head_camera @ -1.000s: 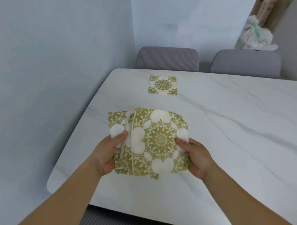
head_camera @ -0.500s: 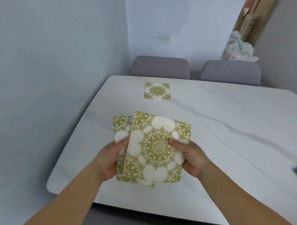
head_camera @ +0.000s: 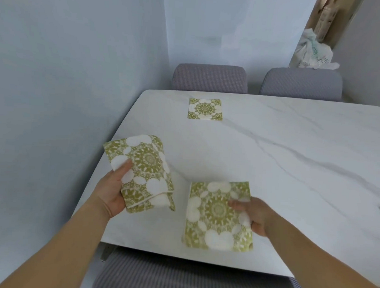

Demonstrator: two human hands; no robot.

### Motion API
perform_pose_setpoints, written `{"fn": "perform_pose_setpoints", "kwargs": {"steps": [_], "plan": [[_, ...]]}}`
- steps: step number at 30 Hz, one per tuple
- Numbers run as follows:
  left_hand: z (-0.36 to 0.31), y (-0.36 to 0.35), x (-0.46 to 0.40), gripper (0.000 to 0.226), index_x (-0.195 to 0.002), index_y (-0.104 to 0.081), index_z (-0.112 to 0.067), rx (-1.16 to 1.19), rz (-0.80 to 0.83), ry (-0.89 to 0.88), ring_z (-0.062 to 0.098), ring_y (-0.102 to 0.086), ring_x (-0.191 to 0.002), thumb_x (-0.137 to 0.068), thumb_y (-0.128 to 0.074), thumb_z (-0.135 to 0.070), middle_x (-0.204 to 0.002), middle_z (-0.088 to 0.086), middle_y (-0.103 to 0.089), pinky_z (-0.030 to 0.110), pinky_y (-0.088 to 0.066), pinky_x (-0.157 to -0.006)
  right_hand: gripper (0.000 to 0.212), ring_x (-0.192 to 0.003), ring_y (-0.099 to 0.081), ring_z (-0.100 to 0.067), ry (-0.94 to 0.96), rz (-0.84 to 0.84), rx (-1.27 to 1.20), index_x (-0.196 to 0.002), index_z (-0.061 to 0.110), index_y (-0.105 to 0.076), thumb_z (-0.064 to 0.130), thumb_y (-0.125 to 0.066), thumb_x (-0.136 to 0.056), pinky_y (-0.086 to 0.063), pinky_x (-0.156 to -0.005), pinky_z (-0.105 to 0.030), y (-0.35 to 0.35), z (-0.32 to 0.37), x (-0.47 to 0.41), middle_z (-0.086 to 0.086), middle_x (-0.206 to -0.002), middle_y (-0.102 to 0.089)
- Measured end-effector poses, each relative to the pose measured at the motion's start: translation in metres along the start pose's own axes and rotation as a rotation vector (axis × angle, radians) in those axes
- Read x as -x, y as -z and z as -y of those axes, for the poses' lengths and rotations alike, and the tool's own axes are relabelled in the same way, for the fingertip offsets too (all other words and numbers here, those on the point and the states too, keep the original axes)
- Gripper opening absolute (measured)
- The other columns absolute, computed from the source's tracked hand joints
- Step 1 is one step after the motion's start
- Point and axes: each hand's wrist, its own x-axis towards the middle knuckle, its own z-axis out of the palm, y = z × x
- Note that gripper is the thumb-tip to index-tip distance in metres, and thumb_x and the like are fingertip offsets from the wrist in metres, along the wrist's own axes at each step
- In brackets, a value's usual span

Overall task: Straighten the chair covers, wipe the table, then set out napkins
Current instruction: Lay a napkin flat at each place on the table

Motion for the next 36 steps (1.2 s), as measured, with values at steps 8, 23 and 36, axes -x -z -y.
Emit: {"fn": "perform_pose_setpoints", "kwargs": {"steps": [8,23,36], "plan": [[-0.006,0.020,-0.008,0.035,-0.115,-0.063,-0.017,0.027,-0.049,-0.023,0.026,-0.070,-0.093,-0.082,-0.065,-0.031,-0.107,0.008,-0.071,0.043,-0.055,-0.071,0.019,-0.095,-0.066,-0.026,0.054,-0.134,0.277,-0.100,0.010,-0.065,0.000,-0.067,-0.083,-0.052,-0.090,-0.044,-0.024,-0.015,-0.016,-0.009,-0.102,-0.070],[-0.007,0.019,-0.019,0.031,-0.110,-0.065,-0.017,0.071,-0.034,-0.017,0.027,-0.070,-0.092,-0.081,-0.065,-0.029,-0.106,0.010,-0.072,0.043,-0.056,-0.071,0.014,-0.090,-0.064,-0.027,0.157,-0.329,0.538,-0.101,0.009,-0.060,0.012,-0.062,-0.087,-0.053,-0.085,-0.043,-0.044,-0.004,-0.048,-0.008,-0.098,-0.067],[-0.006,0.001,-0.014,0.039,-0.117,-0.062,-0.013,0.046,0.034,0.015,0.030,-0.067,-0.100,-0.081,-0.063,-0.029,-0.111,0.012,-0.069,0.045,-0.053,-0.079,0.077,-0.111,-0.049,-0.019,0.201,-0.563,1.403,-0.138,0.018,-0.026,0.053,-0.064,-0.080,-0.045,-0.077,-0.029,-0.037,-0.007,-0.038,-0.002,-0.124,-0.047]]}}
